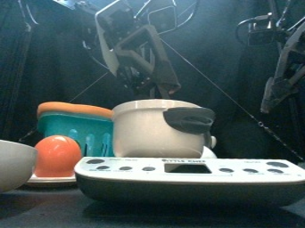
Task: Place starfruit into pot
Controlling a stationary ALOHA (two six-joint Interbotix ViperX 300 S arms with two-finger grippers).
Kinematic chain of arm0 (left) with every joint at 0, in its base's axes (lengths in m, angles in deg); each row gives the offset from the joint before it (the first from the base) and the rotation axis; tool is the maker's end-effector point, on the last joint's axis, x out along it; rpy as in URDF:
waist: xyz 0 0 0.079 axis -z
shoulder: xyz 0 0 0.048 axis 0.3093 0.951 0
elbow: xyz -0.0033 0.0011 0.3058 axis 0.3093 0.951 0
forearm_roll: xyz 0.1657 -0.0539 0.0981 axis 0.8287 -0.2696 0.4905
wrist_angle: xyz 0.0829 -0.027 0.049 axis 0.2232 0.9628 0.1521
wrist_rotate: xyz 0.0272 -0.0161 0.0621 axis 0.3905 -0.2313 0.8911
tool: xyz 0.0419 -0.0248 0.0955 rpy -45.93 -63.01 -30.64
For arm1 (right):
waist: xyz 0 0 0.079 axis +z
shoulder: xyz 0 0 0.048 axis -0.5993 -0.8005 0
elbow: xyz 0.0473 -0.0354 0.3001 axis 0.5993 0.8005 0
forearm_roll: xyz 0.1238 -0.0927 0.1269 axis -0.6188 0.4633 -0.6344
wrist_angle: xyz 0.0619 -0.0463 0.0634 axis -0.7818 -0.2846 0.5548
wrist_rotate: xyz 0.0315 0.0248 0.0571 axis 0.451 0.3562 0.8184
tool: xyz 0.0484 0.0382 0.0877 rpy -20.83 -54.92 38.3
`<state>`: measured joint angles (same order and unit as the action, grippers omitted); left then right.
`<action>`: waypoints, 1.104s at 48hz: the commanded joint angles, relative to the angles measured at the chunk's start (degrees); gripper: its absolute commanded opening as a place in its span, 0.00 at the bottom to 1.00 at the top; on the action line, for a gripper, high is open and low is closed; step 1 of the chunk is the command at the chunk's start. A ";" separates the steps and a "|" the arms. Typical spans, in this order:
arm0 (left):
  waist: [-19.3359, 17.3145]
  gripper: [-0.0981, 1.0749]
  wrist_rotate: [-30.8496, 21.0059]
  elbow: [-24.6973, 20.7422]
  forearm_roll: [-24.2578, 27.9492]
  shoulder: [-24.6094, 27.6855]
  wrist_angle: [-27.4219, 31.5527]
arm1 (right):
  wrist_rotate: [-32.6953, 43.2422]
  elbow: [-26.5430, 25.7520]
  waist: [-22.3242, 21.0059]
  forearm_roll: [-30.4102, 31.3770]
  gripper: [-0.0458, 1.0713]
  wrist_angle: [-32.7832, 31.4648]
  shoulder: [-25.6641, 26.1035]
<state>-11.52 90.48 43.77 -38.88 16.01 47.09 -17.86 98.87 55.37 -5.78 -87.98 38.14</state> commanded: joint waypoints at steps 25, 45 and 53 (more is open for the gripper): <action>-0.79 0.95 0.18 7.12 -1.32 -8.35 -12.48 | -0.09 -0.44 -2.02 0.35 0.89 0.53 -0.18; 0.00 0.95 0.18 9.49 -2.37 -9.58 -17.23 | -0.09 1.93 -4.22 -1.49 0.89 0.70 -0.62; 0.88 0.95 0.09 12.13 -3.43 -11.34 -23.55 | -0.09 2.64 -6.50 -1.76 0.89 0.88 -0.88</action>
<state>-11.08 90.57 55.72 -41.96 6.52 26.70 -17.95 101.95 50.00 -7.54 -87.45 37.35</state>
